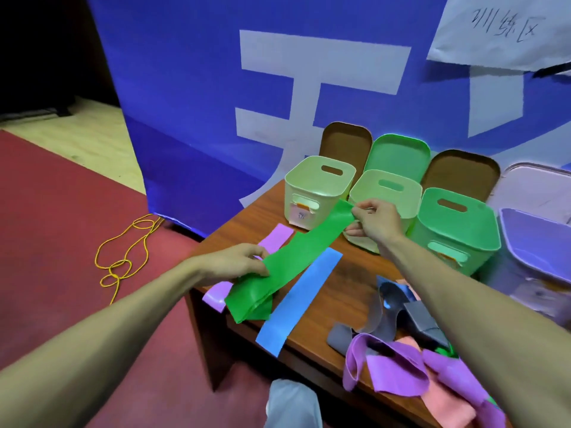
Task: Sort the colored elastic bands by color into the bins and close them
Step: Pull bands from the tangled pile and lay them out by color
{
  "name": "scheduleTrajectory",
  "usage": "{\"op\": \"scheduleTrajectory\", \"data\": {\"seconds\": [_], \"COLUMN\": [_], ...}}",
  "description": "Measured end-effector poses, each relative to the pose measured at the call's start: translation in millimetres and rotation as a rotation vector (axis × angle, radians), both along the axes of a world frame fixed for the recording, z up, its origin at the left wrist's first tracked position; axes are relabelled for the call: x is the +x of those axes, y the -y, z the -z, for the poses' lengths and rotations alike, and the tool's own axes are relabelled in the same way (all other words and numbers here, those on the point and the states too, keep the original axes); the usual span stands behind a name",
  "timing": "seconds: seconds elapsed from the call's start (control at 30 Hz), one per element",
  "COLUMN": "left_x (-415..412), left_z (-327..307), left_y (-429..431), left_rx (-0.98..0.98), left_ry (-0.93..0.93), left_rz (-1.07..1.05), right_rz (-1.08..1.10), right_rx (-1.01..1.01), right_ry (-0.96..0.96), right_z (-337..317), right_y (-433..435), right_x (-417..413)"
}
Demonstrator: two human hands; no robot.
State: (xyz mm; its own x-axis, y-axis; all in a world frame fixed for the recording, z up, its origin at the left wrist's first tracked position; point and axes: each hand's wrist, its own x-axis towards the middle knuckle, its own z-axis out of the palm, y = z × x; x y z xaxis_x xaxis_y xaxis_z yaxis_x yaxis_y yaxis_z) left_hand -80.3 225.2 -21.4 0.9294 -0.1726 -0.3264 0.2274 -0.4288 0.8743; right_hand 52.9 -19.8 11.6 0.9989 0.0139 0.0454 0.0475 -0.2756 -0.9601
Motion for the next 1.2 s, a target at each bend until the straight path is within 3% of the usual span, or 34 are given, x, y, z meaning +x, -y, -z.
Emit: {"op": "scheduleTrajectory", "data": {"seconds": [0.43,0.5,0.67,0.8,1.0,1.2], "left_x": [11,18,34,34,17,-3], "left_z": [69,73,85,80,67,69], "left_y": [-5,-3,-1,6,9,12], "left_rx": [-0.219,-0.155,0.223,0.344,0.401,0.494], "left_ry": [-0.085,-0.058,0.037,0.078,0.105,0.24], "left_rz": [-0.299,-0.322,-0.266,-0.211,-0.23,-0.211], "right_rz": [-0.107,-0.08,-0.111,-0.245,-0.668,-0.937], "right_rx": [-0.108,-0.149,-0.268,-0.675,-0.785,-1.066], "right_ry": [-0.132,-0.142,-0.282,-0.05,0.265,0.203], "right_z": [47,57,92,100,79,95], "right_y": [-80,-83,-77,-68,-73,-76], "right_x": [65,76,86,62,-11,-42]}}
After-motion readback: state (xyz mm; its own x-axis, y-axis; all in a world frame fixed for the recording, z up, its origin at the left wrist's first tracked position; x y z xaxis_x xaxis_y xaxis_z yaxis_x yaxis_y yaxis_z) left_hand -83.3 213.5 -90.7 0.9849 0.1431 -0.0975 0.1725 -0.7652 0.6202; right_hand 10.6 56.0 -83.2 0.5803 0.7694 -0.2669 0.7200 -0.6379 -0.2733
